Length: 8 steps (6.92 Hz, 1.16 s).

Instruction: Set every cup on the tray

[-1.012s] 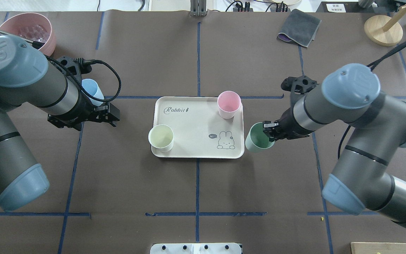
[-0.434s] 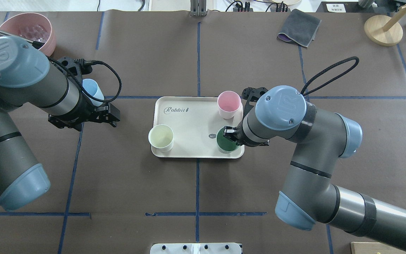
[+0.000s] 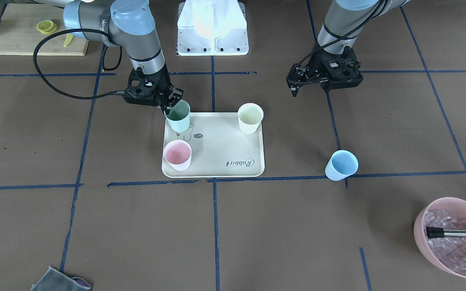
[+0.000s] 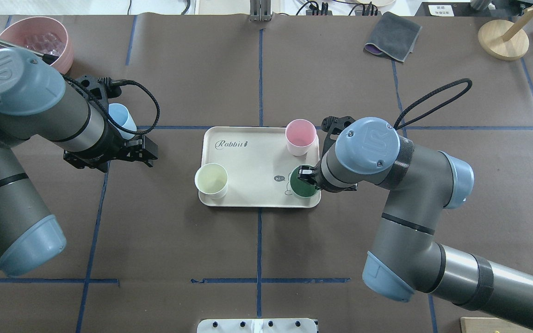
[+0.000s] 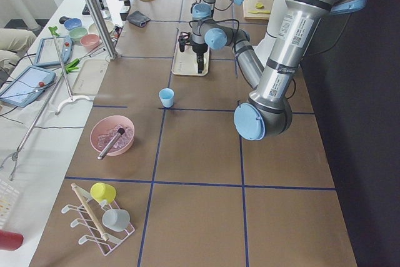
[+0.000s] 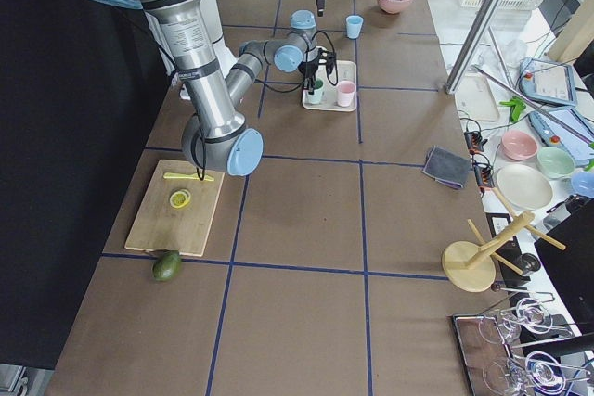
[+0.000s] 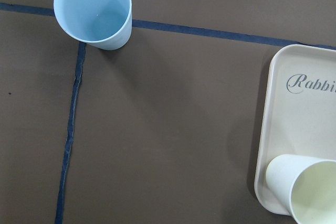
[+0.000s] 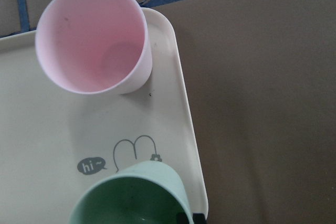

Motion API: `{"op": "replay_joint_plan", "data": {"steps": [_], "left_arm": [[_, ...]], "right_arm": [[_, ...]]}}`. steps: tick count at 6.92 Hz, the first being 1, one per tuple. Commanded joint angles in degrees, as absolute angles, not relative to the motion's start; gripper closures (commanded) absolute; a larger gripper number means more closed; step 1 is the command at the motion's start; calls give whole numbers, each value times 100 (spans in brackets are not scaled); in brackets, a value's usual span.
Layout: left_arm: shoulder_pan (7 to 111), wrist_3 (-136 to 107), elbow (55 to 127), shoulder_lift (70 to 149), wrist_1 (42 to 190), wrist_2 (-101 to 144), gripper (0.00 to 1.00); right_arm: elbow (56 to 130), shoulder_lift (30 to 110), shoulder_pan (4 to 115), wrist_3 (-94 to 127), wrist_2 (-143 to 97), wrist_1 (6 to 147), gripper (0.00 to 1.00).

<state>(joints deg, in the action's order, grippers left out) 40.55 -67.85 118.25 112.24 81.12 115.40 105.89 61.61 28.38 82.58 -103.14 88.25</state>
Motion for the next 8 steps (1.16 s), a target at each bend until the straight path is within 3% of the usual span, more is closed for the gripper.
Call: {"op": "replay_joint_plan", "data": {"steps": [1, 4, 5, 8], "left_arm": [[4061, -6776, 11821, 11224, 8112, 11531, 0], [4121, -6680, 11804, 11224, 8104, 11522, 0], [4409, -6184, 11725, 11206, 8077, 11540, 0], [5341, -5382, 10551, 11162, 8592, 11584, 0]], "right_arm": [[10564, 6127, 2839, 8210, -10248, 8807, 1], [10739, 6204, 4046, 7336, -11622, 8894, 1], [10766, 6588, 4600, 6443, -12141, 8886, 1], [10846, 7915, 5998, 3437, -12882, 8895, 1]]}}
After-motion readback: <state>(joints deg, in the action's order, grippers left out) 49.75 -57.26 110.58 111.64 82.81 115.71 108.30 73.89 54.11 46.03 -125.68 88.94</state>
